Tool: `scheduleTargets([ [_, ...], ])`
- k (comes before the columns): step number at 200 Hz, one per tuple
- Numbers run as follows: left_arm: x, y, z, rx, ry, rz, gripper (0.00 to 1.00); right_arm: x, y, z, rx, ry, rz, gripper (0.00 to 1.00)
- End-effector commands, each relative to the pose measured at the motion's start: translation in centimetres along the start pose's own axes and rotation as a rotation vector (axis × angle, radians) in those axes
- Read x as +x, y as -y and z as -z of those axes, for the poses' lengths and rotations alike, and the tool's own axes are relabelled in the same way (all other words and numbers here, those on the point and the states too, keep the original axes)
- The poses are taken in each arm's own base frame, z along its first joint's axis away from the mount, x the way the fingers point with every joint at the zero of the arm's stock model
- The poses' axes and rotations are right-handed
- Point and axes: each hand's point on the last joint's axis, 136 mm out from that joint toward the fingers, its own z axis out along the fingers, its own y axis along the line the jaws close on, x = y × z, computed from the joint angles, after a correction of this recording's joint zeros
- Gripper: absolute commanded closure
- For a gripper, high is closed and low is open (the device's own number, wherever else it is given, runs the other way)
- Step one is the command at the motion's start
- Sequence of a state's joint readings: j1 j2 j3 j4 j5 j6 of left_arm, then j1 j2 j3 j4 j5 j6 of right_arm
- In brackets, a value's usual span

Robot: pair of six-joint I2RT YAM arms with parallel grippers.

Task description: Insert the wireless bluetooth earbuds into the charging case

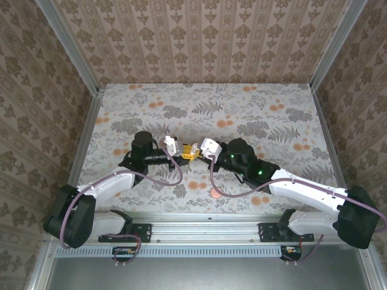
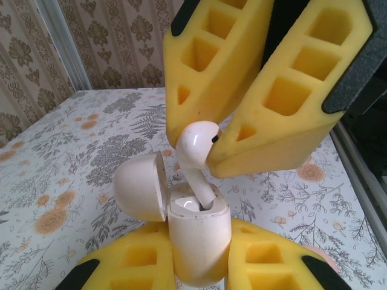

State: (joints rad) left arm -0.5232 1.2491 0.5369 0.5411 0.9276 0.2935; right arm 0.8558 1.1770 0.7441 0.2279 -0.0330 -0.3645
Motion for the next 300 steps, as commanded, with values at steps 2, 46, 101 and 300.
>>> scheduleTargets([
  [2,-1.4,-0.9,0.1,-0.03,0.045,-0.038,1.0,1.0,-1.6,0.6,-0.059,-0.028,0.017,0.83],
  [46,-1.4,-1.2,-0.2,-0.027,0.048,-0.05,1.0,1.2,-1.3,0.9,-0.044,-0.044,0.054,0.83],
  [101,-2.0,-1.9,-0.6,0.0,0.075,-0.065,1.0,1.8,-1.0,1.1,-0.017,-0.059,0.058,0.83],
  [300,-1.2,-1.2,-0.8,0.01,0.057,-0.09,1.0,2.5,-0.9,1.9,-0.046,-0.105,0.169,0.84],
])
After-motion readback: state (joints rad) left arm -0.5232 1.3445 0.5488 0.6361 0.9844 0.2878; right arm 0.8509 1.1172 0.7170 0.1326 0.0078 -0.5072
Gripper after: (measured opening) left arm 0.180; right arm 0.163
